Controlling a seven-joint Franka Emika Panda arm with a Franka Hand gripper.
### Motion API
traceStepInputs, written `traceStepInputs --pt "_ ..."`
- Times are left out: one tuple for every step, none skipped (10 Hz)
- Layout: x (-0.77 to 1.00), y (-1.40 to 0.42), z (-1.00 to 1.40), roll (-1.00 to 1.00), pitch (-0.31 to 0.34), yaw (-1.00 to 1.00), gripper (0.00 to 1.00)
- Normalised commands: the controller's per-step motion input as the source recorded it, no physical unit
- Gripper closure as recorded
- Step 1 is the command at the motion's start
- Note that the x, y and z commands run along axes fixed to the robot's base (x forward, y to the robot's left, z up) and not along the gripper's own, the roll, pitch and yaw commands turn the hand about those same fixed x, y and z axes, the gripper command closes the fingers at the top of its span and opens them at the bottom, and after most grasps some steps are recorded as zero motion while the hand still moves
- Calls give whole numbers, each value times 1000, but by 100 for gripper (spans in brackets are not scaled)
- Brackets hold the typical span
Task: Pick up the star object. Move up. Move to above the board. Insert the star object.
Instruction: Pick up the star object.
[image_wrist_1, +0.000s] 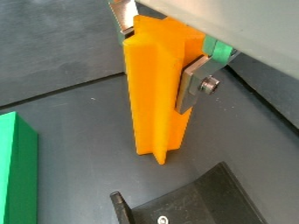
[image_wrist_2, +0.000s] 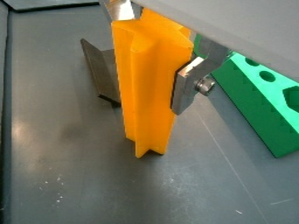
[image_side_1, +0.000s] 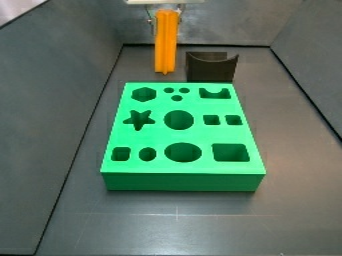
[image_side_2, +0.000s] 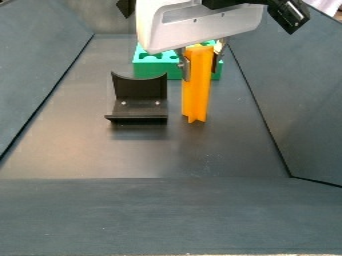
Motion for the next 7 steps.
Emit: traceStepInputs --pt "0 0 0 0 0 0 100" --pt "0 0 0 0 0 0 100" --pt "0 0 0 0 0 0 100" --pt "0 0 0 0 0 0 100" --pt "0 0 0 0 0 0 100" --pt "0 0 0 0 0 0 100" --pt "0 0 0 0 0 0 100"
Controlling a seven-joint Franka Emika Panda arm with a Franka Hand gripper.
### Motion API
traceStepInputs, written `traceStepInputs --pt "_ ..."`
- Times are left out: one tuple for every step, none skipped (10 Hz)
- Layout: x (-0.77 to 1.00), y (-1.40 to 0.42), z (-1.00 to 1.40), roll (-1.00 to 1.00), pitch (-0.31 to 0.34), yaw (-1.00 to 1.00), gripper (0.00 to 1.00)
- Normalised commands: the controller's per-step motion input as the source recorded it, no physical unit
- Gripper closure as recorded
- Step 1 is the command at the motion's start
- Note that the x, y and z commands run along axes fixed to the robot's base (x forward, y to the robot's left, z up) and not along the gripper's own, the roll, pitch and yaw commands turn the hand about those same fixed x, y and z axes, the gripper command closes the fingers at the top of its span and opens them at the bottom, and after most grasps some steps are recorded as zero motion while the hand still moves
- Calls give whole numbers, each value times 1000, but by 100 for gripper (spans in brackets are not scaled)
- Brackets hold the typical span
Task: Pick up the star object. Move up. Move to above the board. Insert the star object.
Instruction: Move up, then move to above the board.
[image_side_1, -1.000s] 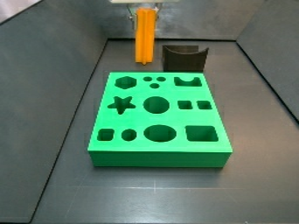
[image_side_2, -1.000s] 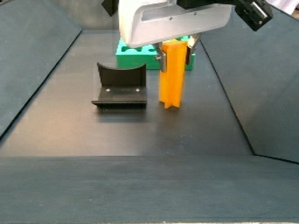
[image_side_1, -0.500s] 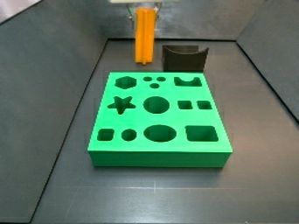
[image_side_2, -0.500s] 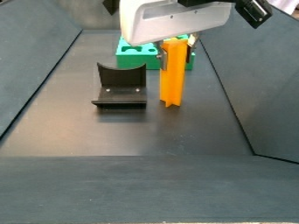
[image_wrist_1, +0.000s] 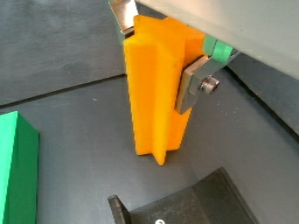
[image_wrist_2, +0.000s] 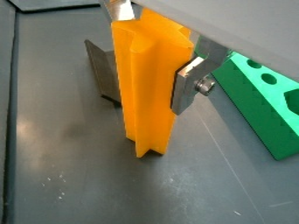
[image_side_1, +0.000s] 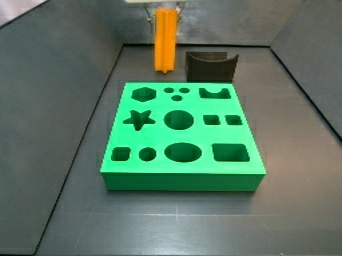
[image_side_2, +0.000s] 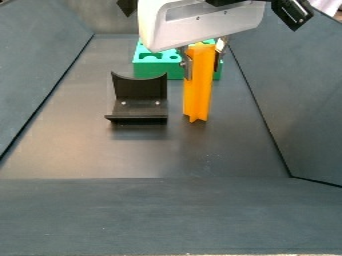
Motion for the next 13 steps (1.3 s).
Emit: traceStepInputs --pt "0 0 833 0 0 0 100" --pt "-22 -61 773 -29 28 3 100" --pt "-29 -58 611 -49 42 12 100" --pt "-15 -31 402 -65 37 21 100" --pt "-5 -21 235 -77 41 18 100" --pt "176 372 1000 -188 -75 227 100" --pt "186 396 1000 -196 -56 215 100" --pt "159 345 1000 -201 -5 149 100" --pt "133 288 1000 -184 20 68 100" --pt "119 270 1000 -177 27 39 100" --pt "89 216 978 -172 38 5 100" --pt "51 135 763 -156 42 -13 100" --pt "31 87 606 -149 41 -20 100"
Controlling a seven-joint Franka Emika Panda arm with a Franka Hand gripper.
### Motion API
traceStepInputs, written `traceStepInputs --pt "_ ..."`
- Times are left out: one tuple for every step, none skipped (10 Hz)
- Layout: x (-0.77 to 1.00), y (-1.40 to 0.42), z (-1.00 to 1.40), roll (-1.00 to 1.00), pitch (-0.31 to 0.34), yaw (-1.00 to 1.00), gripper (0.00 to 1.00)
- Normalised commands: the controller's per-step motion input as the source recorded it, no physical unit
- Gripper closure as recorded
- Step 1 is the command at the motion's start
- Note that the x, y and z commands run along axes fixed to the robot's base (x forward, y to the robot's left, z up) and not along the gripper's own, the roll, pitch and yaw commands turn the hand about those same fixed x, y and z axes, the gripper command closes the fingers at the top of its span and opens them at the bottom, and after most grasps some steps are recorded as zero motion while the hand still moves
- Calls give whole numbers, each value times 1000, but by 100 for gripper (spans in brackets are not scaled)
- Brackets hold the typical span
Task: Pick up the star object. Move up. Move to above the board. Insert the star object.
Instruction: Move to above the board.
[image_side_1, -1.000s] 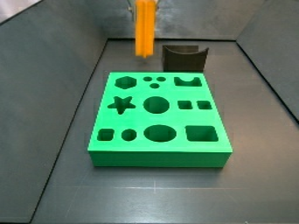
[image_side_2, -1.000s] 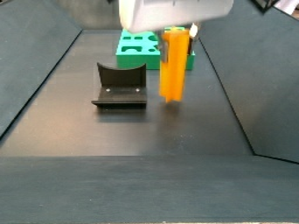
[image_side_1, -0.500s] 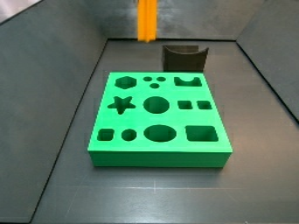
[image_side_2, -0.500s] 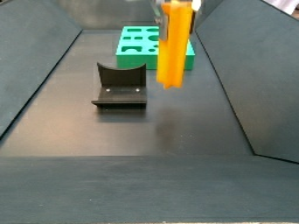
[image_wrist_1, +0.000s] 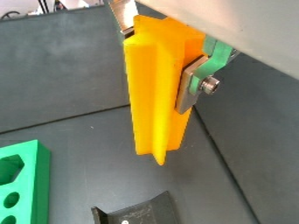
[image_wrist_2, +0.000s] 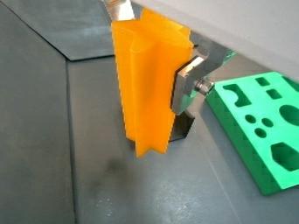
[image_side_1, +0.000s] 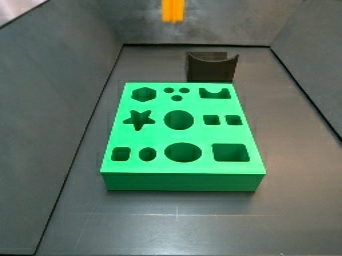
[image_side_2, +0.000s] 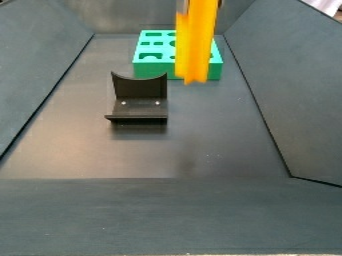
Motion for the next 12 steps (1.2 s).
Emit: traceStepInputs --pt "19 61 448 -147 35 -24 100" --pt "12 46 291 -149 35 -28 100" --pt "-32 -1000 206 108 94 -1000 100" --pt "-30 -1000 186 111 91 -1000 100" --pt "-37 -1000 195 148 79 -1000 100" --pt "-38 -1000 190 122 76 -1000 100" --pt "-35 -1000 194 124 85 -1000 100" --pt "-35 -1000 196 108 91 -947 100" --pt "-35 -1000 200 54 81 -679 100" --pt "-31 -1000 205 3 75 -373 100" --pt "-29 -1000 212 -19 83 -220 100" --pt "-26 -1000 219 -23 80 -102 100"
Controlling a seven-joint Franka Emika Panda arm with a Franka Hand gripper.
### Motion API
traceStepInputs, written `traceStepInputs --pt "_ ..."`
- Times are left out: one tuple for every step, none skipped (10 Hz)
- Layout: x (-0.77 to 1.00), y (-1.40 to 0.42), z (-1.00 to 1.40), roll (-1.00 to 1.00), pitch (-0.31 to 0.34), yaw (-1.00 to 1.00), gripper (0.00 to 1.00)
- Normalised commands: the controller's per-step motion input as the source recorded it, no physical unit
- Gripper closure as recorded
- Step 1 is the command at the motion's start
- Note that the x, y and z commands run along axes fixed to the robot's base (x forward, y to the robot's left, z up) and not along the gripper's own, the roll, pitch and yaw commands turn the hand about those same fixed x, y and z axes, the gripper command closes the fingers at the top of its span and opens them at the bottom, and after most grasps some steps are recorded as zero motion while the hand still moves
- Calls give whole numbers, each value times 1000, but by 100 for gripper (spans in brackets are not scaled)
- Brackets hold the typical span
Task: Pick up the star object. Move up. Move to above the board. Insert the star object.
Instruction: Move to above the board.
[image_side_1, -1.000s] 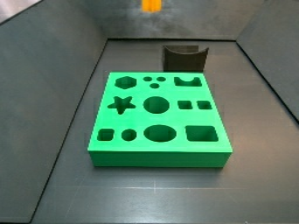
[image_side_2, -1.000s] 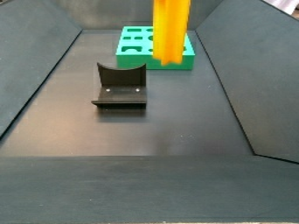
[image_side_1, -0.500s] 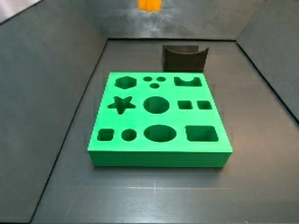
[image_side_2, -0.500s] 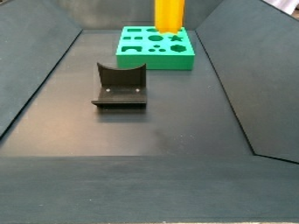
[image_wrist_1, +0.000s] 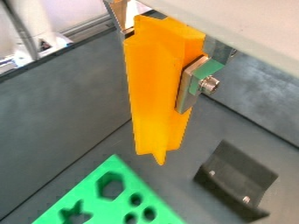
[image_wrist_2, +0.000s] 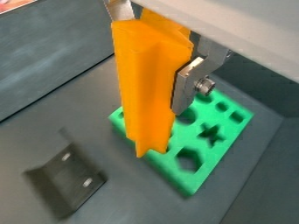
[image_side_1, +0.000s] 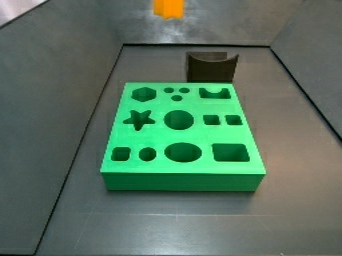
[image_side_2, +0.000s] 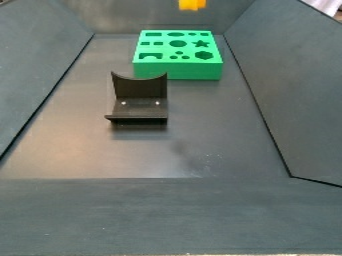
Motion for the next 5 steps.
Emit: traceStepInputs --pt "-24 -1000 220 -16 69 -53 100" --pt "-18 -1000 228 -15 67 -20 100" --pt "-8 -1000 238 -4 74 -12 100" --pt "18 -1000 241 -4 91 -4 100" --pt "34 -827 203 -4 101 1 100"
